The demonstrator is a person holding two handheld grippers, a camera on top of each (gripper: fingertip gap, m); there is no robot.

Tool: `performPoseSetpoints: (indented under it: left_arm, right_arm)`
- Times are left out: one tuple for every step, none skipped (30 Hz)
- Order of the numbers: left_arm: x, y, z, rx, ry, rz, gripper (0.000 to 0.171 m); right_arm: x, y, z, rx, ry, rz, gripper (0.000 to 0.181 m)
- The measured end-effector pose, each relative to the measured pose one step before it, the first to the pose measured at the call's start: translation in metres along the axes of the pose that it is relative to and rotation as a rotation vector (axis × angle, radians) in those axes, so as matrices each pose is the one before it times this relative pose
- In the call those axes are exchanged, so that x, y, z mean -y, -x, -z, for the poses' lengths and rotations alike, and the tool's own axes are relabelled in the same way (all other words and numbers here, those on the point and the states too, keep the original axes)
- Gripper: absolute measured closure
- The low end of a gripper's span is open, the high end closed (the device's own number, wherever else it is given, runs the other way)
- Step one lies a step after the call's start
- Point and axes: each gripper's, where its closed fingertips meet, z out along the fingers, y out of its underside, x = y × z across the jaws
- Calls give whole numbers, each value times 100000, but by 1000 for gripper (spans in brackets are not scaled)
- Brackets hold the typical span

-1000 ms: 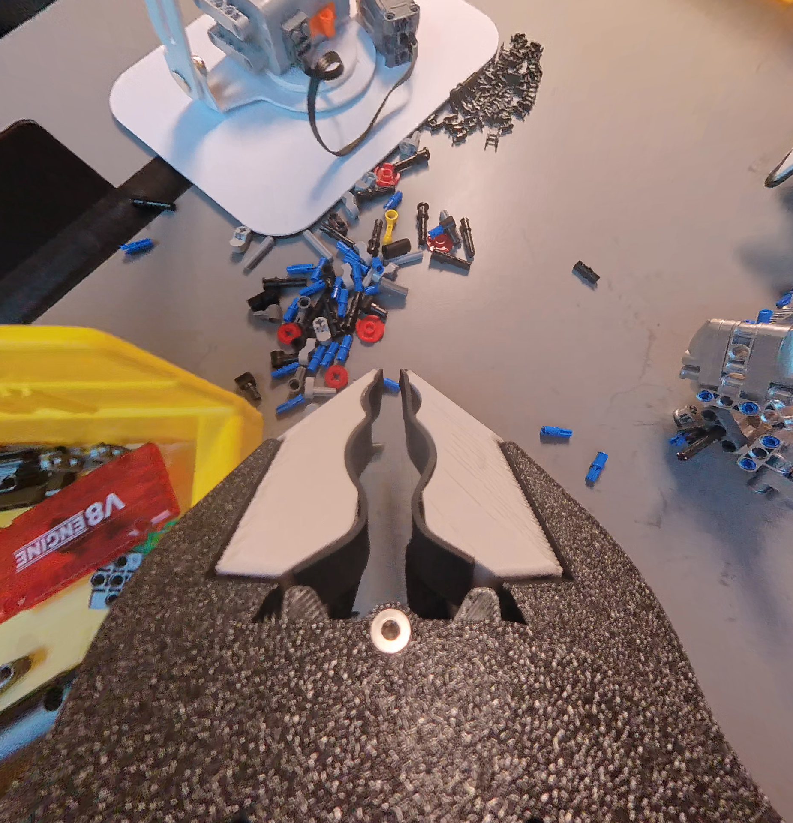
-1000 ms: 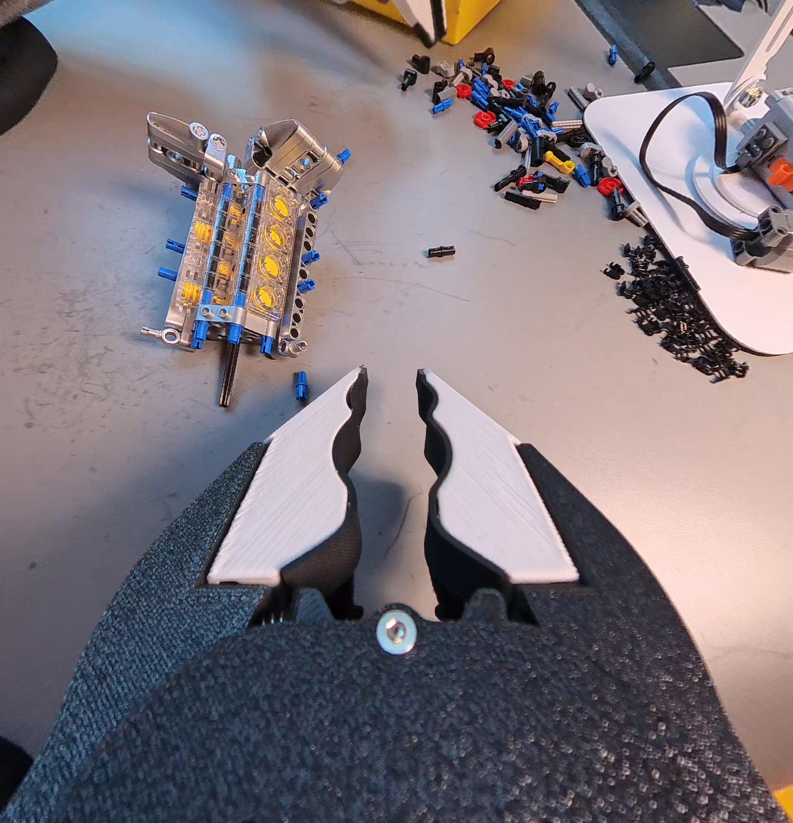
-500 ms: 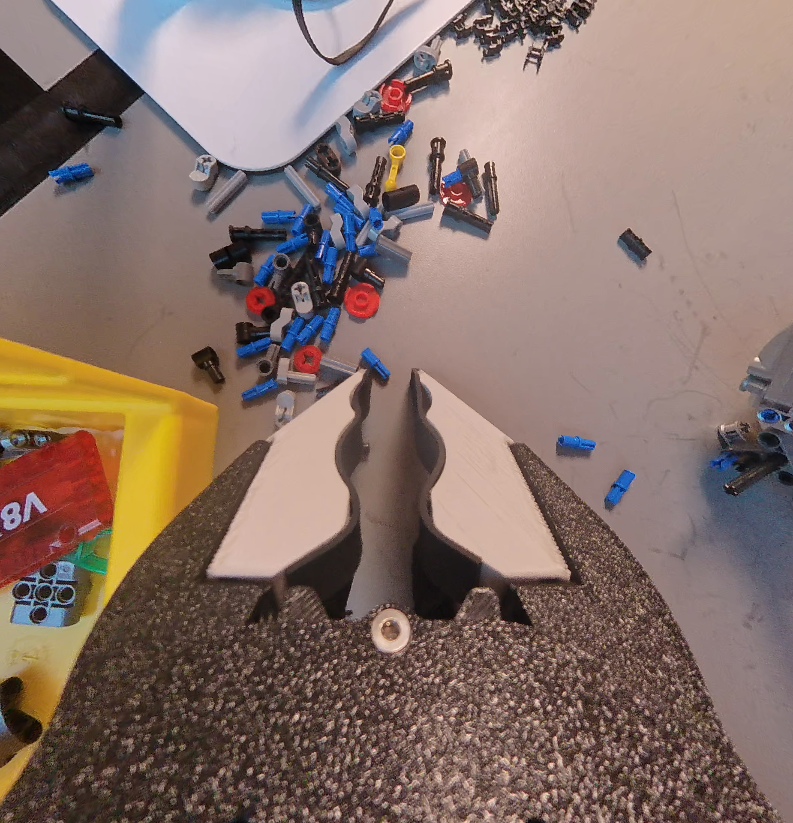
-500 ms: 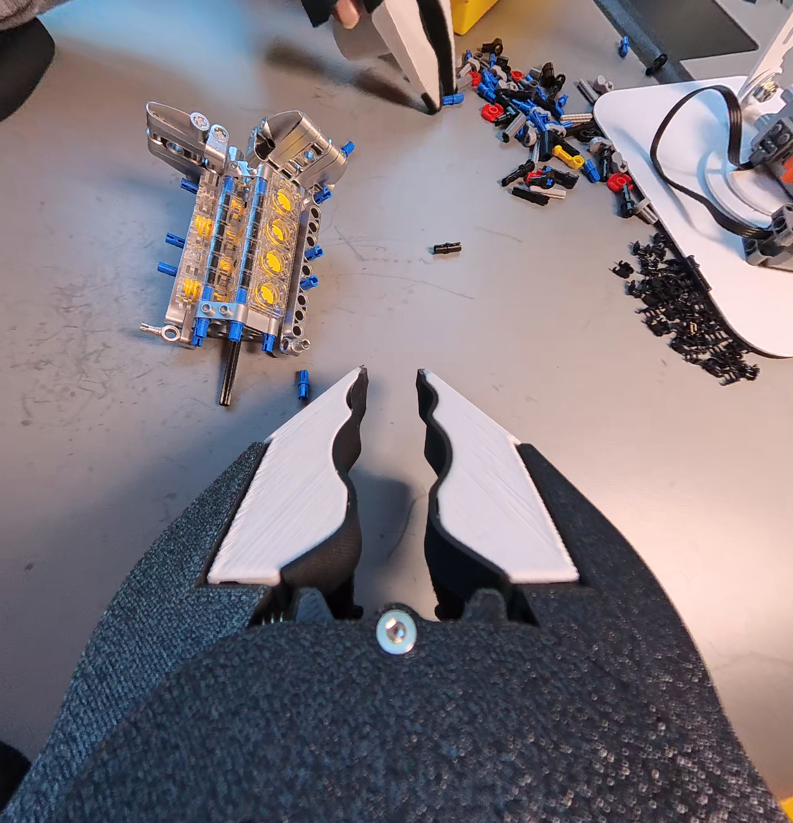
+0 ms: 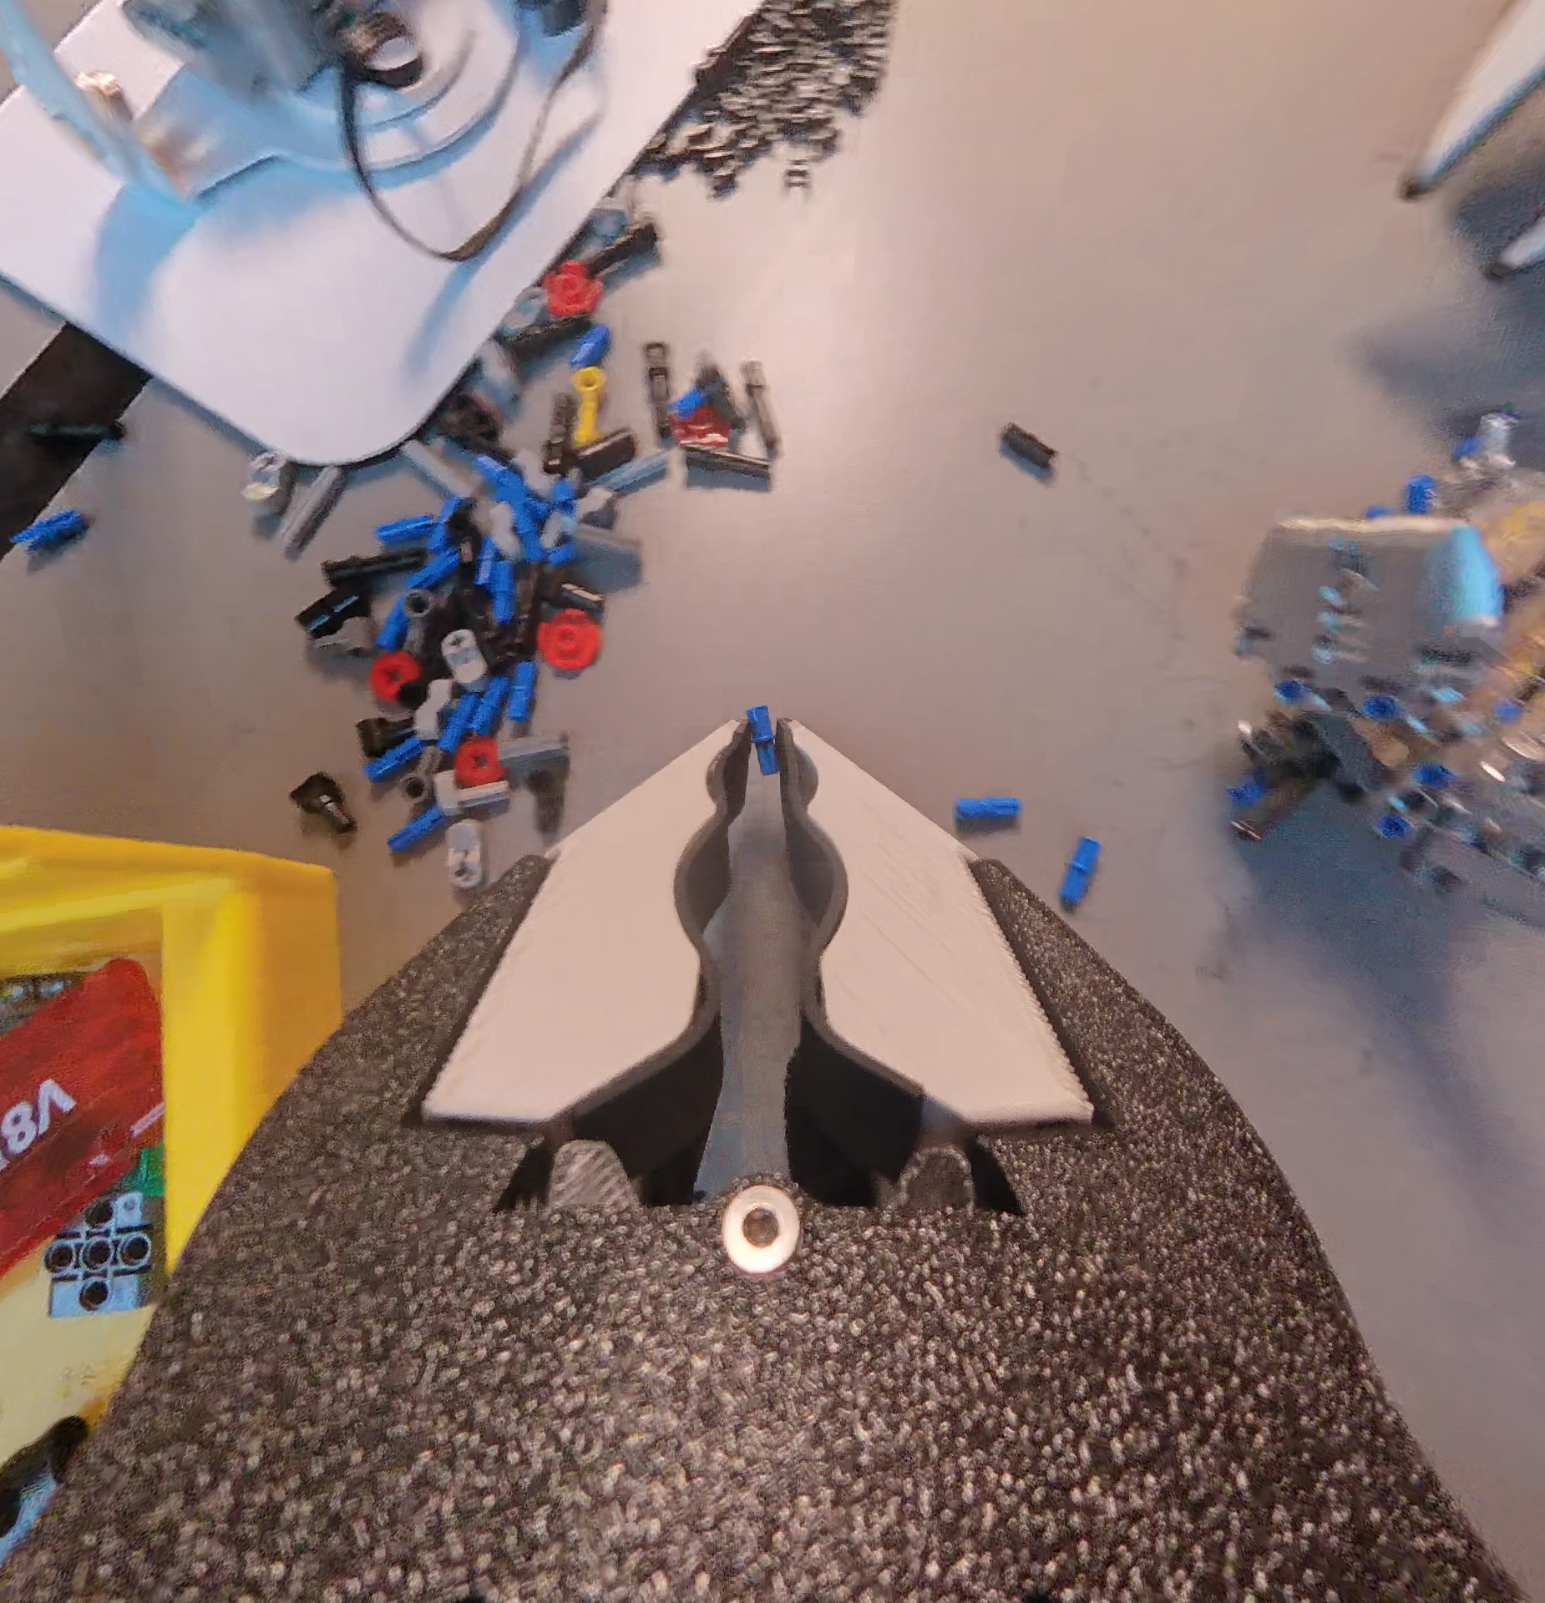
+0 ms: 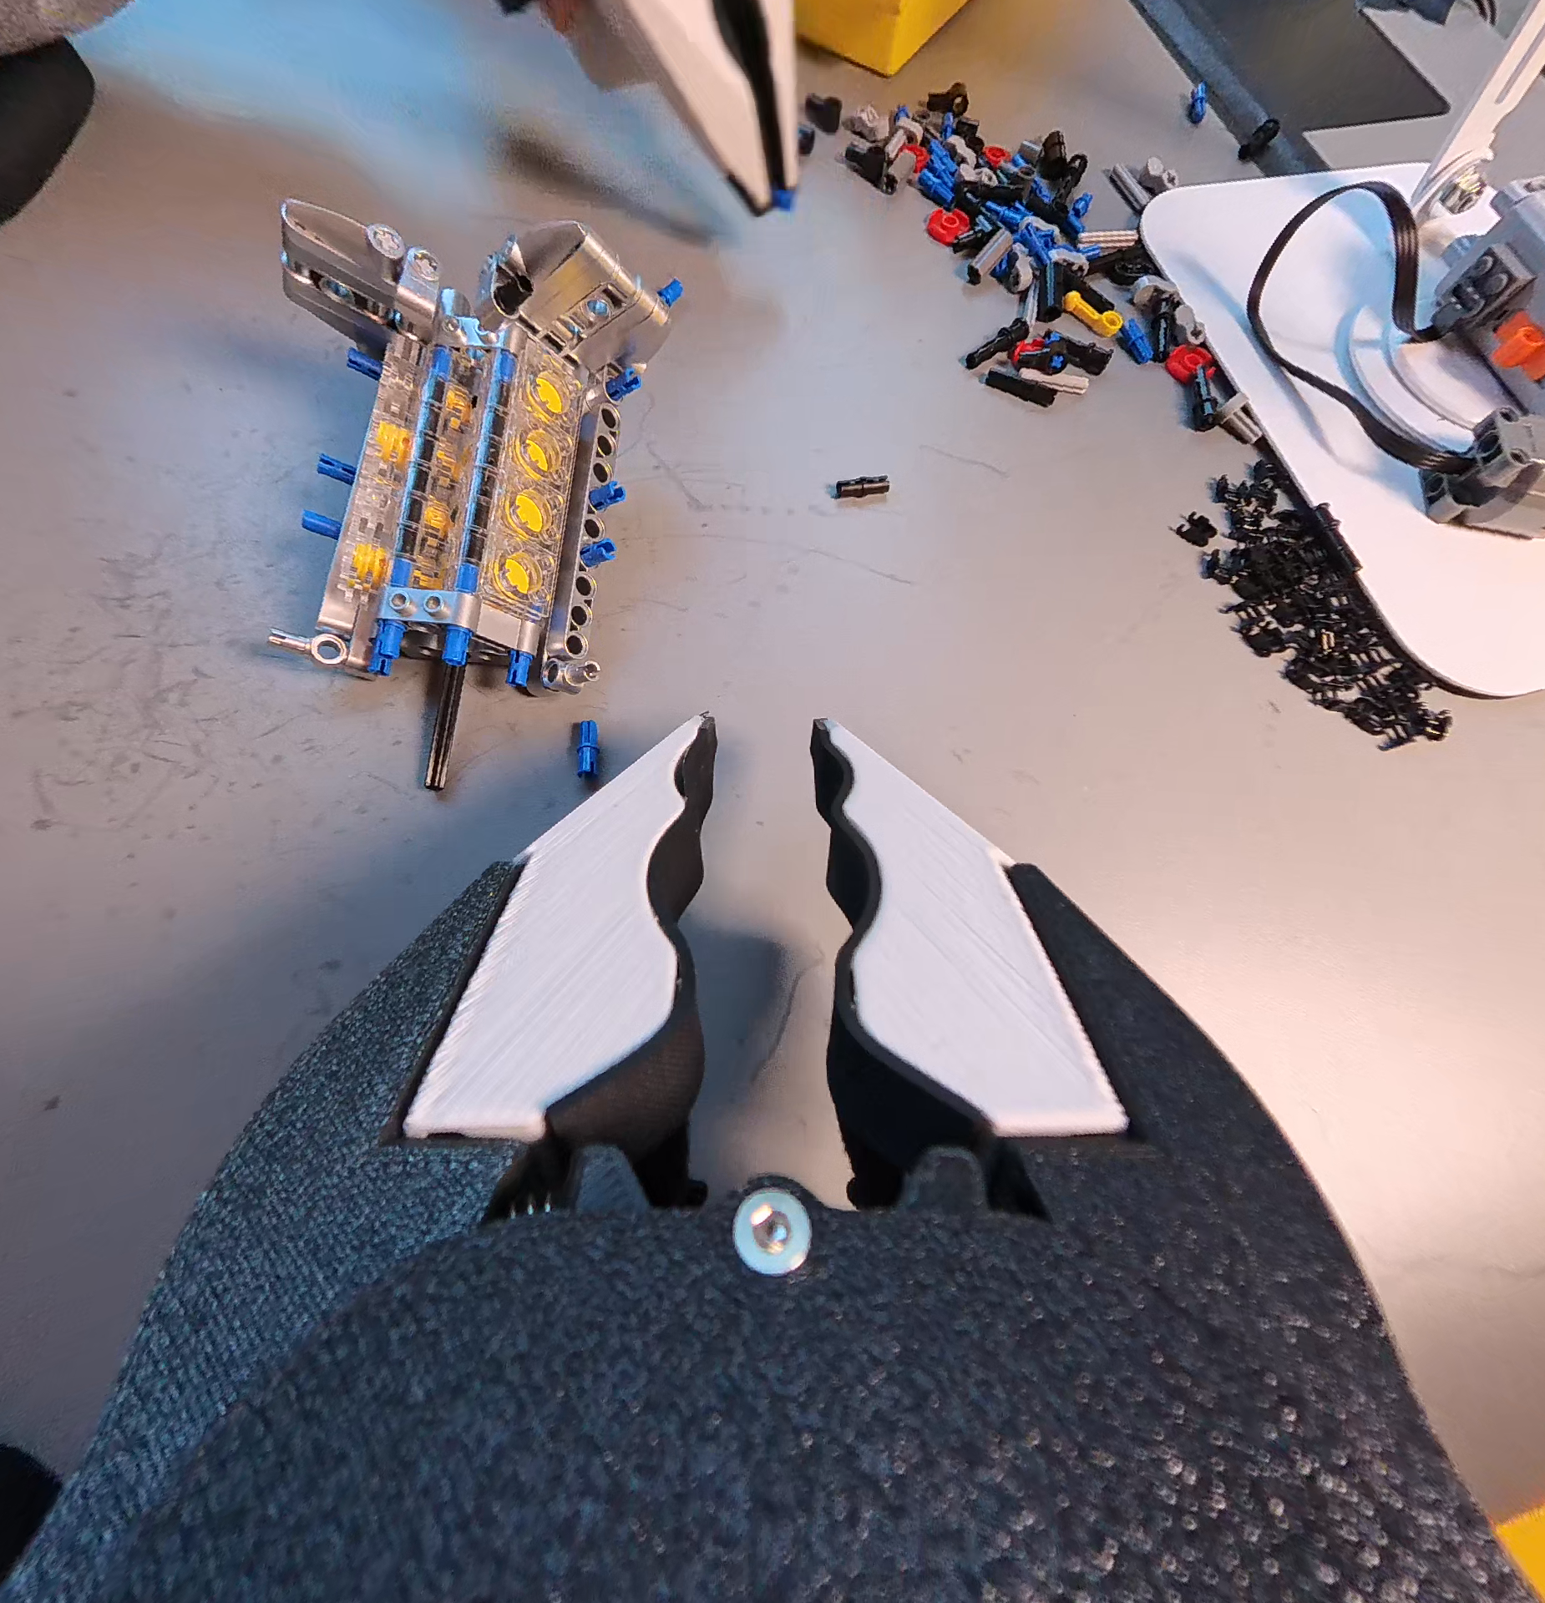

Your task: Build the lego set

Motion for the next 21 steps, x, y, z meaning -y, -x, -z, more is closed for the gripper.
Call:
performPoseSetpoints:
  left_arm:
    - [-238, -1533, 382, -4376, 815, -5045, 167]
    - [-419, -1446, 274, -3801, 1778, -3235, 167]
    - [-477, -1388, 195, -3544, 1903, -3139, 167]
    - [-364, -1317, 183, -3001, 1104, -3403, 167]
    - [-235, -1370, 200, -3390, 540, -2306, 167]
    - [-115, -1414, 163, -3786, 41, -1379, 167]
    - [-8, -1291, 46, -3058, -481, -1349, 167]
    - [-60, -1109, -114, -2256, -13, -1330, 167]
    - [-186, -882, -227, -1249, 964, -1412, 167]
    - [-226, -634, -250, -366, 1291, -1610, 167]
    - [-145, -475, -218, -199, 915, -1249, 167]
    - [-17, -327, -189, -209, 276, -590, 167]
    - [48, -174, -155, 15, -67, -318, 167]
    - [17, -74, -121, 157, 60, -447, 167]
    - [-23, -64, -68, -168, 211, -427, 165]
    - [11, -48, 88, -355, -271, -31, 160]
    - [128, 27, 242, -144, -1327, 397, 156]
    - [220, 149, 369, 394, -2280, 742, 156]
    - [254, 387, 448, 1549, -2801, 1142, 155]
    - [287, 677, 472, 3003, -3083, 1454, 155]
    - [271, 900, 432, 3982, -3146, 1712, 155]
  right_arm:
    - [40, 11, 81, -140, 29, 151, 159]
    - [12, 61, 67, 103, 219, 274, 159]
    - [-10, 125, 65, 402, 377, 363, 158]
    - [-49, 202, 36, 783, 539, 409, 158]
    - [-47, 201, 3, 750, 535, 521, 158]
    - [-46, 197, -20, 653, 448, 536, 157]
    - [-45, 191, -46, 779, 509, 382, 157]
    - [-17, 239, -54, 1083, 407, 225, 156]
    - [57, 376, -45, 1858, 85, 281, 154]
    - [200, 491, -12, 2328, -531, 445, 152]
    - [359, 652, 27, 2888, -914, 535, 149]
    - [545, 706, 20, 2809, -1097, 355, 144]
    - [683, 600, -73, 1868, -919, -103, 133]
    - [665, 432, -242, 614, -167, -567, 115]
    - [557, 319, -447, -330, 857, -680, 97]
    - [416, 416, -607, -184, 1560, -246, 86]
    - [299, 545, -774, 188, 1900, 102, 77]
    - [190, 599, -920, 348, 2190, 90, 71]
    - [4, 527, -1005, 74, 2927, 2, 71]
    - [-164, 132, -1020, -1957, 3554, 135, 74]
    - [-227, -316, -863, -4119, 3399, -102, 86]
